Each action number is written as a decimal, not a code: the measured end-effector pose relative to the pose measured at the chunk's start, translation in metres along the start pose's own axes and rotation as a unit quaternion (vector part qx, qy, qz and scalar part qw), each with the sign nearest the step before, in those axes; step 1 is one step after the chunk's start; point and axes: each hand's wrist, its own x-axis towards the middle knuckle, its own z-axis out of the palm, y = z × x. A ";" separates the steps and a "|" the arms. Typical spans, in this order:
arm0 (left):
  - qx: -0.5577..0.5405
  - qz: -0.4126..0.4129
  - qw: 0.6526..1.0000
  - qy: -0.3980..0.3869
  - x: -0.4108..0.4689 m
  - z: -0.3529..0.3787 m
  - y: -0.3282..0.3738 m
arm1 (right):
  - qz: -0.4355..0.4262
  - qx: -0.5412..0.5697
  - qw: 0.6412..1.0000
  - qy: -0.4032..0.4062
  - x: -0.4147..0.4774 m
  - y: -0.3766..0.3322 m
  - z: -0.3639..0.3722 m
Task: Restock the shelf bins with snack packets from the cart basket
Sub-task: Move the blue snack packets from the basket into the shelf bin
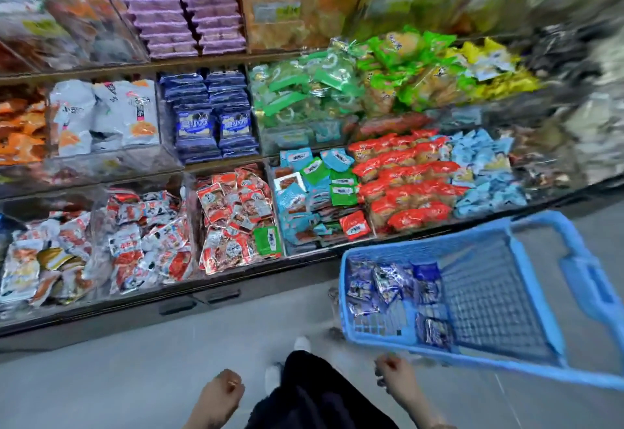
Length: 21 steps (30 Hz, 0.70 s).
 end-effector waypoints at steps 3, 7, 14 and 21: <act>-0.003 0.004 1.000 0.006 0.002 0.019 0.015 | 0.011 0.018 0.999 0.024 0.003 0.012 -0.029; -0.020 0.004 1.000 0.007 0.010 0.046 0.040 | 0.000 0.017 0.999 0.036 0.017 0.018 -0.072; -0.031 -0.015 0.999 0.022 0.002 0.111 0.099 | -0.027 -0.049 0.998 0.025 0.061 0.027 -0.160; -0.046 -0.049 0.995 0.078 -0.006 0.174 0.137 | -0.037 -0.164 0.984 -0.066 0.116 0.039 -0.228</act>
